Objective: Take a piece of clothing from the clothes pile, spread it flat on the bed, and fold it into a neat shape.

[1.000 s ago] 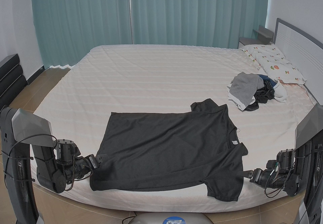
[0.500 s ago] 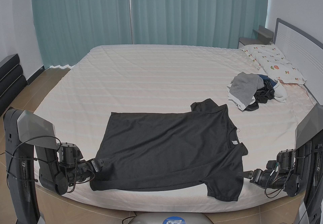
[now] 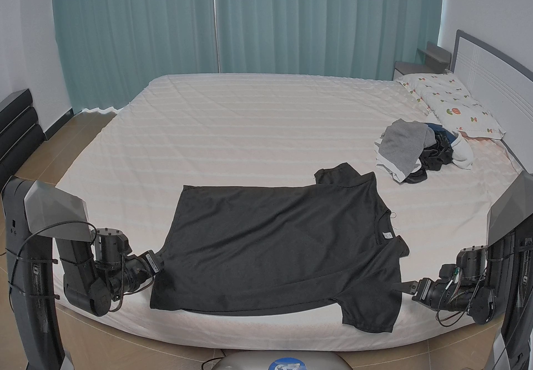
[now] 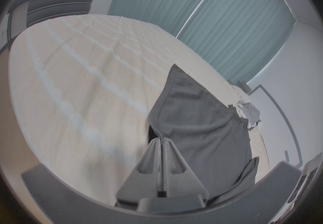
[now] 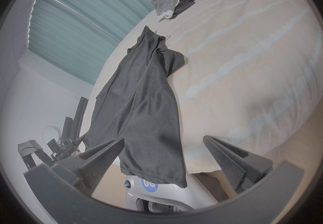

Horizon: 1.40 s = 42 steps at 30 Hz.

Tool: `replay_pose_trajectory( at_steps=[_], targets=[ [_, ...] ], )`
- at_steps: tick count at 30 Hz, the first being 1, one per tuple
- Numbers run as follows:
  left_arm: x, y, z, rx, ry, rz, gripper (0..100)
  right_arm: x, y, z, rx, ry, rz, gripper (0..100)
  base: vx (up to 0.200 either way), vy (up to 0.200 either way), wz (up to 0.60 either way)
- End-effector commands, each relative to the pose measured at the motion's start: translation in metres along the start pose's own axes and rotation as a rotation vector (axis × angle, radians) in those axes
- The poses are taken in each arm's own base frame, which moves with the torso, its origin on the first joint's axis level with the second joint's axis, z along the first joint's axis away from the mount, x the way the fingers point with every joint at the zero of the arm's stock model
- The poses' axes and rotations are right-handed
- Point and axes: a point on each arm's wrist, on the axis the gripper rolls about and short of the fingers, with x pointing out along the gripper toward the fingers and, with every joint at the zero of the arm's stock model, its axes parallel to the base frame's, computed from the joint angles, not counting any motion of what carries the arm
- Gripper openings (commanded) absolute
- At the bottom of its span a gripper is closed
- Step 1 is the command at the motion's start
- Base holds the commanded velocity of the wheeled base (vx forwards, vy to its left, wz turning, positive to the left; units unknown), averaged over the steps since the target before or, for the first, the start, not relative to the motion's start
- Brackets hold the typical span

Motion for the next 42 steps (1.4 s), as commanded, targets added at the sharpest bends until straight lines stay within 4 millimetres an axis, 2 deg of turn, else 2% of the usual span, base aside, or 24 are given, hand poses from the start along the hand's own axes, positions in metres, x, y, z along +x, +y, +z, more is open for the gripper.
replay_pose_trajectory(
  at_steps=[1,6,11,17,21,25,36,42],
  targets=[
    [-0.007,-0.008,0.016,-0.022,-0.066,-0.025,0,0.0,0.0,0.001,-0.003,-0.009,0.005,100,0.0,0.0,0.0],
    [-0.005,-0.006,0.032,-0.036,-0.128,-0.033,0,0.001,0.001,0.002,-0.006,-0.013,0.008,100,0.0,0.0,0.0],
    [0.001,-0.005,0.039,-0.041,-0.152,-0.038,0,0.002,0.001,0.002,-0.009,-0.011,0.011,100,0.0,0.0,0.0],
    [0.007,-0.004,0.035,-0.048,-0.137,-0.042,0,0.003,0.003,0.0,-0.013,-0.003,0.013,100,0.0,0.0,0.0],
    [0.017,-0.006,0.041,-0.047,-0.169,-0.051,0,0.003,0.003,0.0,-0.013,-0.003,0.013,100,0.0,0.0,0.0],
    [0.017,-0.01,0.047,-0.127,-0.21,-0.058,0,0.003,0.003,0.0,-0.013,-0.003,0.013,100,0.0,0.0,0.0],
    [0.023,-0.014,0.042,-0.122,-0.199,-0.068,0,0.003,0.003,-0.001,-0.014,0.002,0.011,100,0.0,0.0,0.0],
    [0.026,-0.021,0.05,-0.156,-0.267,-0.081,0,0.004,0.004,-0.001,-0.018,0.006,0.014,100,0.0,0.0,0.0]
  ],
)
